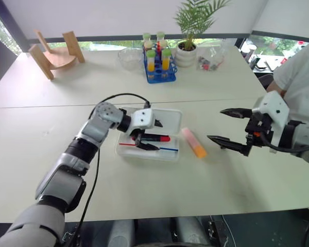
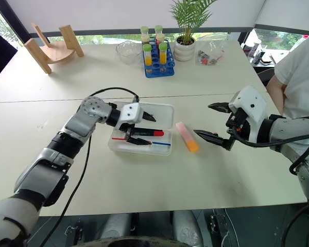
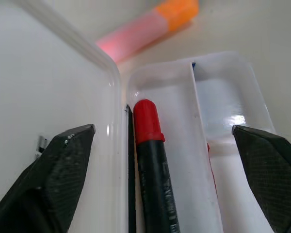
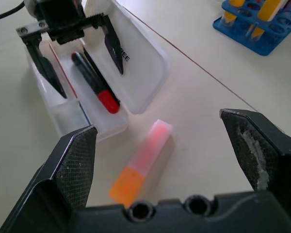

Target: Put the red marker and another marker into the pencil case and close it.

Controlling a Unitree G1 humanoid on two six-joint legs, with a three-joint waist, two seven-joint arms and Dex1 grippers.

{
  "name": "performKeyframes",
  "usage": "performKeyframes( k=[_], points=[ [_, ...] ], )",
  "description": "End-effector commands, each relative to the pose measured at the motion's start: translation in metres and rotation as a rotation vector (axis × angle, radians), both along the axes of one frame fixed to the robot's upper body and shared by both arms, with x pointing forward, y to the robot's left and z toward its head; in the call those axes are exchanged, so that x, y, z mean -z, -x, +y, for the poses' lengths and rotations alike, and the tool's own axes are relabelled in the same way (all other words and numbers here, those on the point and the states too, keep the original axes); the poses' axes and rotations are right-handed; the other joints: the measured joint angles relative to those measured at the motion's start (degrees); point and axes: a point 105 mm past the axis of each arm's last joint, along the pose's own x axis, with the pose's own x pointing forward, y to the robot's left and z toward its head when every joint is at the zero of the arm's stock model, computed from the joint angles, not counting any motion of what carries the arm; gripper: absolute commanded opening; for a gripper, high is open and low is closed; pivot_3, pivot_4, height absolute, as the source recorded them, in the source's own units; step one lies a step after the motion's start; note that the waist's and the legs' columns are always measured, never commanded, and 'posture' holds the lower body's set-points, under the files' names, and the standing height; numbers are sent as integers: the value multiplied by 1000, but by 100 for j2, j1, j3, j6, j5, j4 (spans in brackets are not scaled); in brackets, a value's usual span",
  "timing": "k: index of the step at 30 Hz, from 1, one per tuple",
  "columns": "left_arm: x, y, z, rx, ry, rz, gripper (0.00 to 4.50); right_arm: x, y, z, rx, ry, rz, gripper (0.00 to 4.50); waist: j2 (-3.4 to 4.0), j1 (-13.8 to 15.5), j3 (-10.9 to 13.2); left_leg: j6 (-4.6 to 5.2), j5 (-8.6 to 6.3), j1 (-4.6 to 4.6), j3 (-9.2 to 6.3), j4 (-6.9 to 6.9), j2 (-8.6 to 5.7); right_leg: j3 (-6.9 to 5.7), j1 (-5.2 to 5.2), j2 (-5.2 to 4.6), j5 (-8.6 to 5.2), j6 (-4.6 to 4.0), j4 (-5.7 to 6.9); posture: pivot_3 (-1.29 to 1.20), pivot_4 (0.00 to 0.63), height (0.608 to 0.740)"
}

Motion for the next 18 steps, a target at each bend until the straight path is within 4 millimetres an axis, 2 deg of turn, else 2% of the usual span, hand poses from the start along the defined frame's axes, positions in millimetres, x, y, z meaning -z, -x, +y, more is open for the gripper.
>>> performKeyframes(
  k=[1, 6, 11, 18],
  points=[
    [-50, 21, 23, 13, 170, 9, 4434, 3, 1, 8, -21, 26, 30, 4500, 1, -13, 0, 0, 0, 0, -1, -3, 2, 0, -1, 2, 0, 0, 1, 0, 150, 740],
    [-85, 54, 64, -72, 264, 45, 4434, 27, -14, 8, 56, 62, 160, 4500, 6, -5, 4, 0, 0, 4, -1, 1, 8, 2, -5, 6, -2, -3, 14, 0, 150, 740],
    [-93, 76, 92, -211, 279, 38, 4434, 55, -29, 12, 123, 119, 241, 4500, 3, 28, 5, -1, 0, 4, -1, 10, 4, 0, 1, -1, -2, -2, 16, 0, 150, 740],
    [-94, 104, 101, -291, 312, 60, 4434, 90, -48, 16, 208, 182, 321, 4500, 1, 30, 6, -1, 0, 4, -1, 10, 4, 0, -2, -3, -3, -3, 18, 0, 150, 740]
  ],
)
